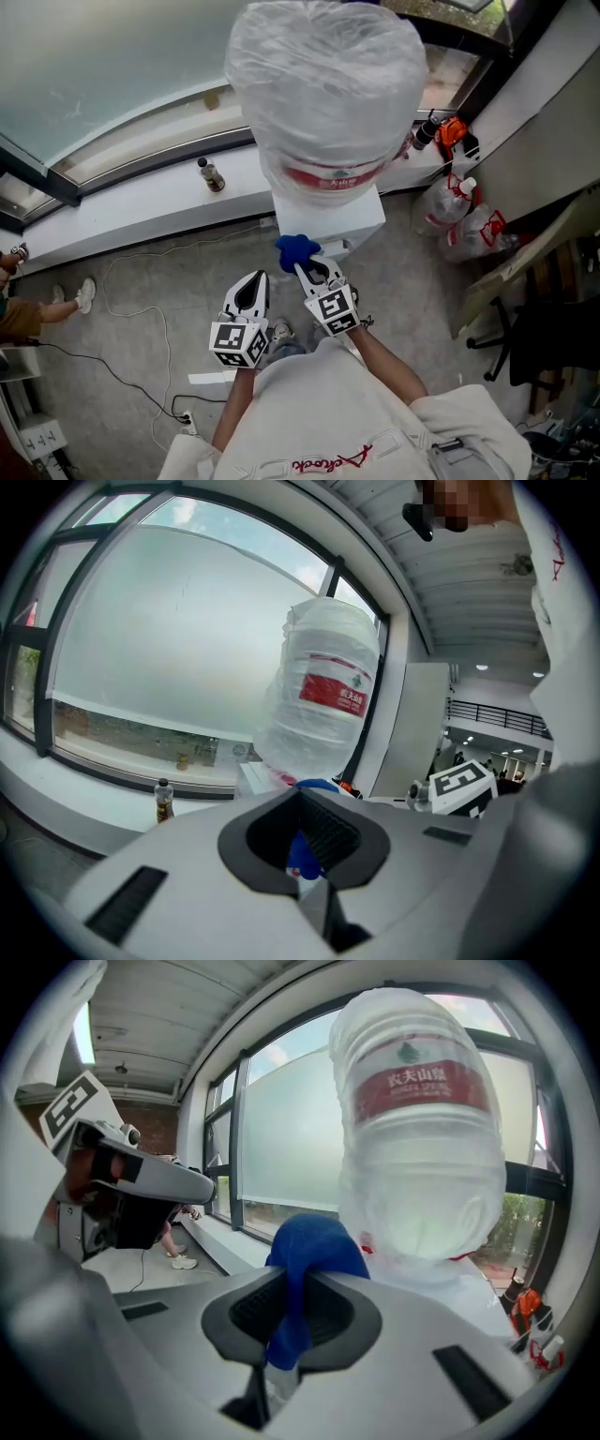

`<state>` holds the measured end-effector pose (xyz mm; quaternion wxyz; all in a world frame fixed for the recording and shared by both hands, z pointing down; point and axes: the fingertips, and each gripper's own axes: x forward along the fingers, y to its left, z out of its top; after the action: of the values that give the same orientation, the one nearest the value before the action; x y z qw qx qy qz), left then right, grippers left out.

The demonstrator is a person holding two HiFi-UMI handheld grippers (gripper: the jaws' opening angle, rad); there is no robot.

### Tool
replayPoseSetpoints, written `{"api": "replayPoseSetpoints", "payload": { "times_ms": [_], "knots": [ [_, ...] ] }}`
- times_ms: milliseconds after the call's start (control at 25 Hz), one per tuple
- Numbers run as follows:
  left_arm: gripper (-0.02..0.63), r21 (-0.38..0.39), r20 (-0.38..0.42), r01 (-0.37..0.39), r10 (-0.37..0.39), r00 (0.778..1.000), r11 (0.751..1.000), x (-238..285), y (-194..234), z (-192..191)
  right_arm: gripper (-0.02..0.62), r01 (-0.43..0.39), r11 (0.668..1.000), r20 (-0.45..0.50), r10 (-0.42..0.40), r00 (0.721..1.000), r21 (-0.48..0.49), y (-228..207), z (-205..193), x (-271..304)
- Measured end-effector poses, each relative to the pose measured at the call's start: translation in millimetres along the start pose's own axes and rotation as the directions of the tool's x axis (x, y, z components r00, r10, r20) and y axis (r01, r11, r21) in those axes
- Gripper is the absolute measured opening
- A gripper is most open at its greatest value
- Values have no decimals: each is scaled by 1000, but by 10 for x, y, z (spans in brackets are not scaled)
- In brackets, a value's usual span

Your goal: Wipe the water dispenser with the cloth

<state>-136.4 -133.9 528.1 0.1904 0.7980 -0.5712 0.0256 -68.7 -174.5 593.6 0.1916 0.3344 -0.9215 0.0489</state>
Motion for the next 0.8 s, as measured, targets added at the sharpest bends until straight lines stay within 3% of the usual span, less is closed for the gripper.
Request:
{"api": "replayPoseSetpoints", "payload": {
  "times_ms": [280,800],
  "knots": [
    [12,-6,6,-20,20,1000,1000,-81,74,0,43,-15,1000,-71,16,997,6,-24,-134,466],
    [12,12,-9,7,-7,1000,1000,-21,50,29,43,102,991,-103,-93,990,86,-639,-307,466]
  ]
}}
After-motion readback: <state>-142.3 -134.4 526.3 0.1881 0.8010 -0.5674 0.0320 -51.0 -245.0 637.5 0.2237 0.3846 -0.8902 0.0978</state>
